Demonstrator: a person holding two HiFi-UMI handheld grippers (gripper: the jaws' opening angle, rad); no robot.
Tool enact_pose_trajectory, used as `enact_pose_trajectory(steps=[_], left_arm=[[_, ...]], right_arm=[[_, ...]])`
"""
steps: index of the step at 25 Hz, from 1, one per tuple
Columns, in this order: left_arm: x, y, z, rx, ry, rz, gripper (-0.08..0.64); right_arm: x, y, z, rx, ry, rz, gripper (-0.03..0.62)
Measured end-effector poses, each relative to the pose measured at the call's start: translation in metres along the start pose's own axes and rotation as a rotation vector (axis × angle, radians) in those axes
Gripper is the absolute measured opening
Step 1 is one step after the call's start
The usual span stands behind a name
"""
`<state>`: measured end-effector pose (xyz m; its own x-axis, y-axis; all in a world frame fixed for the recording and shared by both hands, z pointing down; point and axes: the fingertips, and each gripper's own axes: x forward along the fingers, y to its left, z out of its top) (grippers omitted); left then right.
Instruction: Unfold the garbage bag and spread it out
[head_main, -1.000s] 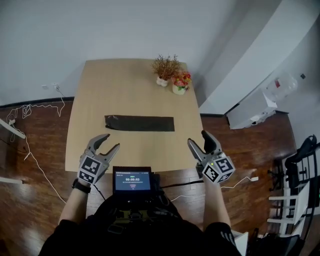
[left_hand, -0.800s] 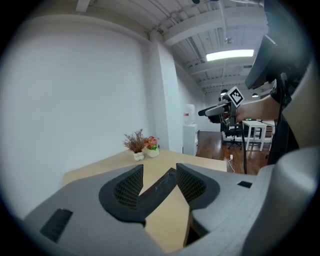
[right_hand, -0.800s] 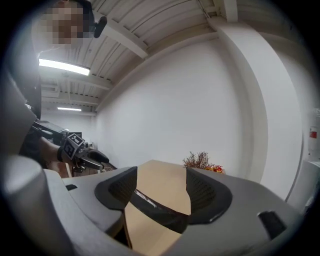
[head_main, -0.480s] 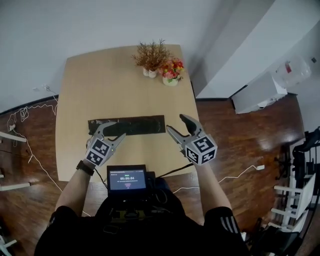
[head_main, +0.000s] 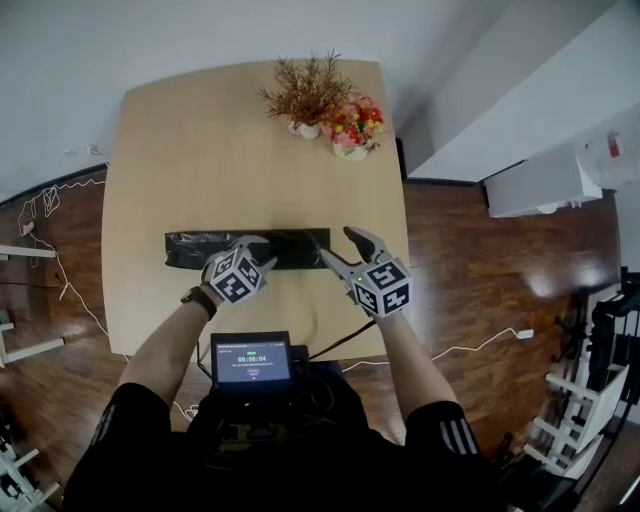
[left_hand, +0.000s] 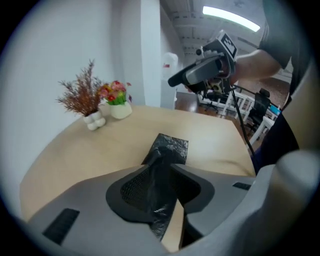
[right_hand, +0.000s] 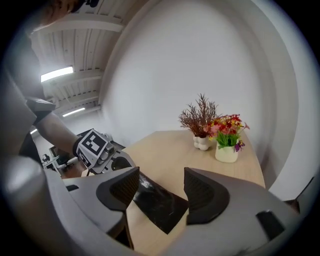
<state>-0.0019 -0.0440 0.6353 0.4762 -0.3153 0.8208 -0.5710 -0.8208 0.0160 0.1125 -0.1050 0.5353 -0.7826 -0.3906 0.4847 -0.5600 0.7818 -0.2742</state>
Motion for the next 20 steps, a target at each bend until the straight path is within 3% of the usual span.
enact_pose_trajectory(steps=[4,9,12,20], left_arm=[[0.037,0.000,-0.014,0.151,0.092,-0.051,0.088],[0.066,-0.007,-0.040,0.280,0.179,-0.120,0.069],[0.075,-0.010,-0.050,0.261,0.200,-0.173,0.052],[0.073,-0.006,-0.037,0.076,0.171,-0.246,0.001]], right_arm=[[0.016,-0.014,-0.018,0.029,0.041,-0.006,0.285],[0.026,-0.015,-0.038,0.080,0.068,-0.029,0.285],[0.031,-0.013,-0.045,0.108,0.066,-0.036,0.285],[0.038,-0.008,-0.059,0.152,0.064,-0.057,0.285]])
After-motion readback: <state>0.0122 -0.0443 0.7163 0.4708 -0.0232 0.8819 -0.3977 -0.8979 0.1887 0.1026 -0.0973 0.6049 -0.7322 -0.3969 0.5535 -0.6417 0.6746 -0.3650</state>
